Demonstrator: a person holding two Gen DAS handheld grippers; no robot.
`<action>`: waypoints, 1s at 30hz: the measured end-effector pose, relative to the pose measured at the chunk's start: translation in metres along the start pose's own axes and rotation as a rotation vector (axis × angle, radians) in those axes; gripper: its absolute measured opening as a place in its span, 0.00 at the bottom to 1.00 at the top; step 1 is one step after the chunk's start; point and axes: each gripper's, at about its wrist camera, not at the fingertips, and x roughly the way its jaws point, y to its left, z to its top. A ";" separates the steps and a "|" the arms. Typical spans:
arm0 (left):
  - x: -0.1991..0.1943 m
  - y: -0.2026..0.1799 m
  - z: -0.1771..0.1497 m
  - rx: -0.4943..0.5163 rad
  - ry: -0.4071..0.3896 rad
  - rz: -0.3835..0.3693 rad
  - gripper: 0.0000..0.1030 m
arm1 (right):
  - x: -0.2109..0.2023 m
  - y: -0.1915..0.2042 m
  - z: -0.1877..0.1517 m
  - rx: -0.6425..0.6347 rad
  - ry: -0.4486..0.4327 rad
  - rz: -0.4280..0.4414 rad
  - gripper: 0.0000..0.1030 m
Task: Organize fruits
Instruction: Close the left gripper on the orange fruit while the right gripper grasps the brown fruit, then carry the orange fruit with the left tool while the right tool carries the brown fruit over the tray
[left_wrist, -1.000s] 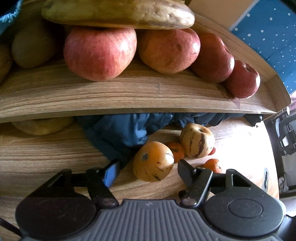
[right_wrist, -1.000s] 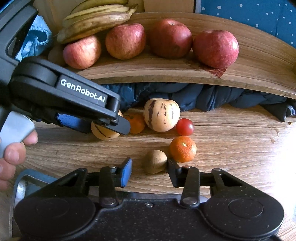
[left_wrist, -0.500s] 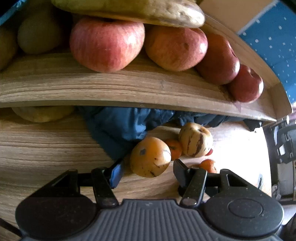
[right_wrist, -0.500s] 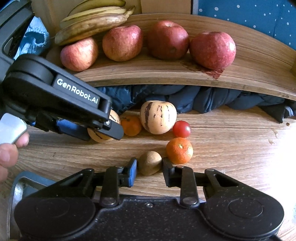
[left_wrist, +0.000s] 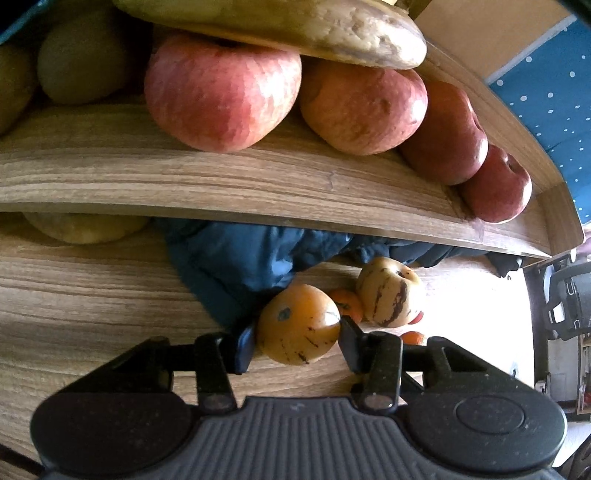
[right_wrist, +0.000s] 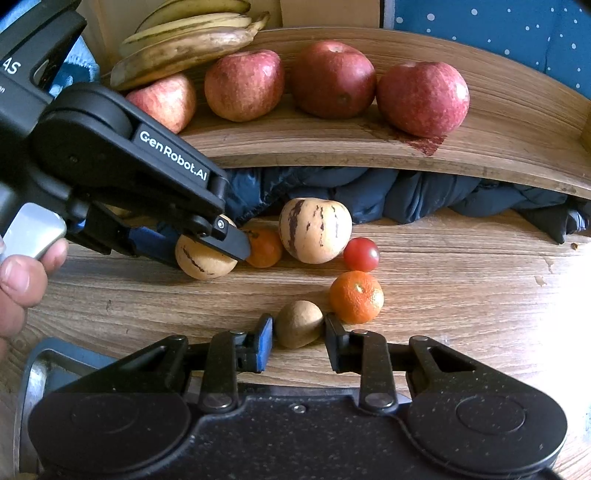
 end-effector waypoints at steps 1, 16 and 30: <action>-0.001 0.001 -0.001 0.001 0.000 0.000 0.49 | 0.000 0.000 0.000 0.000 0.000 0.003 0.30; -0.013 0.000 -0.033 0.040 0.032 0.014 0.49 | -0.012 0.003 -0.011 -0.026 -0.001 0.053 0.30; -0.052 0.005 -0.063 -0.013 -0.053 0.027 0.49 | -0.045 0.012 -0.015 -0.088 -0.068 0.118 0.30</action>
